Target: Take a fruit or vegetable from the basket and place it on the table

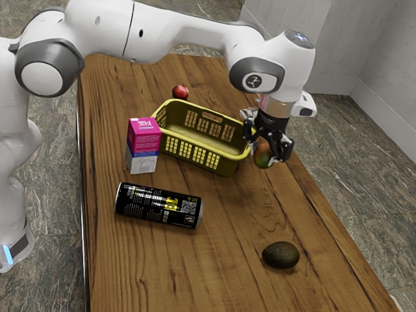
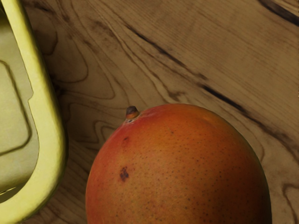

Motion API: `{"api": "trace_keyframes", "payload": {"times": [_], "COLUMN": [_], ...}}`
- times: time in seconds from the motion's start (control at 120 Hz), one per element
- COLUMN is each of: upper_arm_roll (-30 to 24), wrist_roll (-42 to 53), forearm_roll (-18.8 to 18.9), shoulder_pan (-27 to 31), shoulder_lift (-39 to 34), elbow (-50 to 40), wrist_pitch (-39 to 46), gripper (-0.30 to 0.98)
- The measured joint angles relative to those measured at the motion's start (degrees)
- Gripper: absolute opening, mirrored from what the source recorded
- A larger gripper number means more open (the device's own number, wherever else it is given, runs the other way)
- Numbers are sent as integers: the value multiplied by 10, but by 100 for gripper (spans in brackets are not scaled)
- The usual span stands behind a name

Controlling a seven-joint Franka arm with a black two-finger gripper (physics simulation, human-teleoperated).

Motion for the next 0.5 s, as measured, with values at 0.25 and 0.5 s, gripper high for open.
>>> {"api": "trace_keyframes", "payload": {"times": [0.25,0.5], "upper_arm_roll": [-2,-2], "wrist_roll": [10,29], "forearm_roll": [-8,-25], "shoulder_pan": [-1,0], "shoulder_lift": [-1,-2], "elbow": [0,0], "wrist_pitch": [3,7], "gripper": [23,60]}}
